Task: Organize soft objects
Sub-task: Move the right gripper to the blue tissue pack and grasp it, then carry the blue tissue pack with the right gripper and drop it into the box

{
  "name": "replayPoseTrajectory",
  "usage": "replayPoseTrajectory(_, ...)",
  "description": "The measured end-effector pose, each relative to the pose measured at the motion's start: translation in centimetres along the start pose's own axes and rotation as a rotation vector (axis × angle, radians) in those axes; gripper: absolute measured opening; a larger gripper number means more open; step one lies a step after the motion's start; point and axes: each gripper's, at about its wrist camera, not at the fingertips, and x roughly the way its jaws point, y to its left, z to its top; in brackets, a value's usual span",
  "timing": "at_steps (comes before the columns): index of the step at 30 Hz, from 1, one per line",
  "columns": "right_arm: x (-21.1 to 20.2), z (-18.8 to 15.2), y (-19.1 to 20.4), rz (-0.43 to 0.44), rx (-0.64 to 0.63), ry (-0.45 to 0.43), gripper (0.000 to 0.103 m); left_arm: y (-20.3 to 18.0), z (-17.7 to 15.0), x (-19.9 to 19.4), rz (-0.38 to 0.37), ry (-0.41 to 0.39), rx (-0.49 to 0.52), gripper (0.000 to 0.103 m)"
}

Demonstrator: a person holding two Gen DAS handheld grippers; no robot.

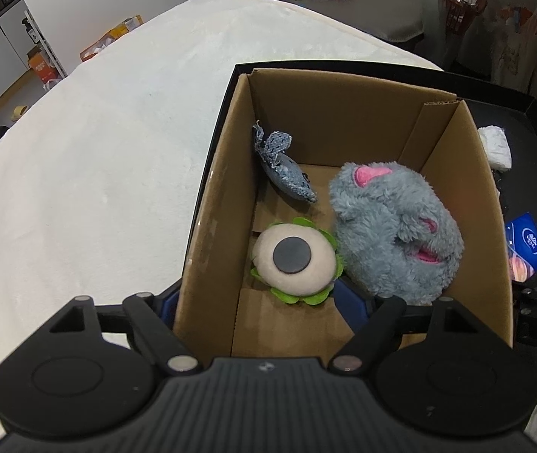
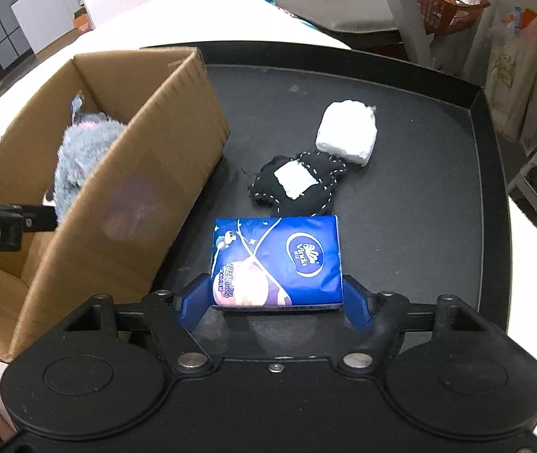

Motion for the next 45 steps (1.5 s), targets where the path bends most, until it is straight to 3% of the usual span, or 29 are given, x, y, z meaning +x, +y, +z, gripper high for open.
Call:
replayPoseTrajectory(27,-6.1,3.6,2.4,-0.057,-0.039,-0.1,0.071,2.8,-0.1,-2.1,-0.067,-0.056,-0.073,0.08)
replayPoseTrajectory(45,-7.5,6.5,7.1,-0.059,-0.08,-0.16,0.071,5.0,-0.6,-3.0,-0.145,-0.101,-0.136,0.079)
